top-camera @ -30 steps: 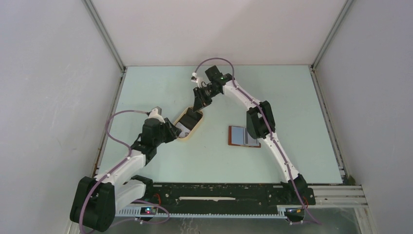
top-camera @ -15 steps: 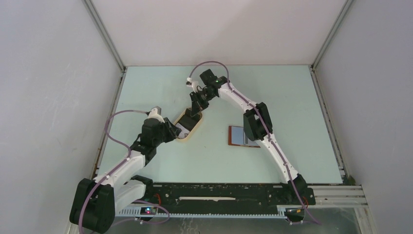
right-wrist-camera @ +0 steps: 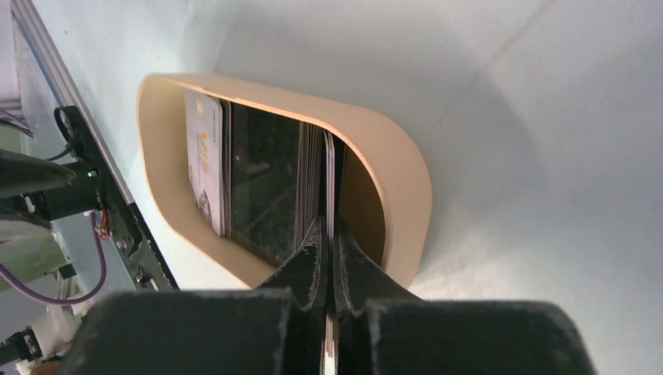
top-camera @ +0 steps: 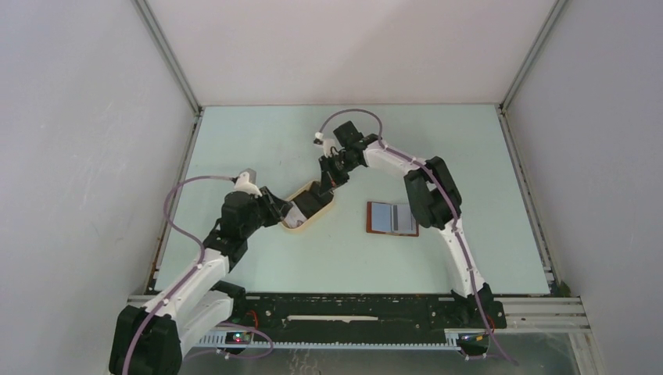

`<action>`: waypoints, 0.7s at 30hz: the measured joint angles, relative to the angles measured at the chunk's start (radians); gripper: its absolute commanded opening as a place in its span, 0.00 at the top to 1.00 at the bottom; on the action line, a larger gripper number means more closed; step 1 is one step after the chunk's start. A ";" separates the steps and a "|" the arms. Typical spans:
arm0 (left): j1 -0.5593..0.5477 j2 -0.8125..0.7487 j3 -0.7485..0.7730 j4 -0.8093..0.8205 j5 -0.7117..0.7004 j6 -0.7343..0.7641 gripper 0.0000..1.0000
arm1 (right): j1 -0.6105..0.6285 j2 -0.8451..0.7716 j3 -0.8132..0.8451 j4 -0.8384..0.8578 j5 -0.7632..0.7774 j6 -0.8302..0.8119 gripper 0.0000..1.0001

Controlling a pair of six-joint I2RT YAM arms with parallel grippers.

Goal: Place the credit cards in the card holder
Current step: Pick up the credit card from the storage box.

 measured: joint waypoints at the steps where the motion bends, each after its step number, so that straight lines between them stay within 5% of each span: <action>1: 0.000 -0.010 -0.002 0.002 0.005 -0.001 0.65 | 0.000 -0.028 -0.045 0.021 0.011 0.012 1.00; 9: 0.000 -0.082 -0.071 0.053 0.088 -0.047 0.65 | 0.013 -0.224 -0.370 0.218 0.091 0.132 0.90; 21: 0.000 -0.079 -0.124 0.156 0.143 -0.107 0.65 | 0.013 -0.144 -0.281 0.219 -0.008 0.171 0.81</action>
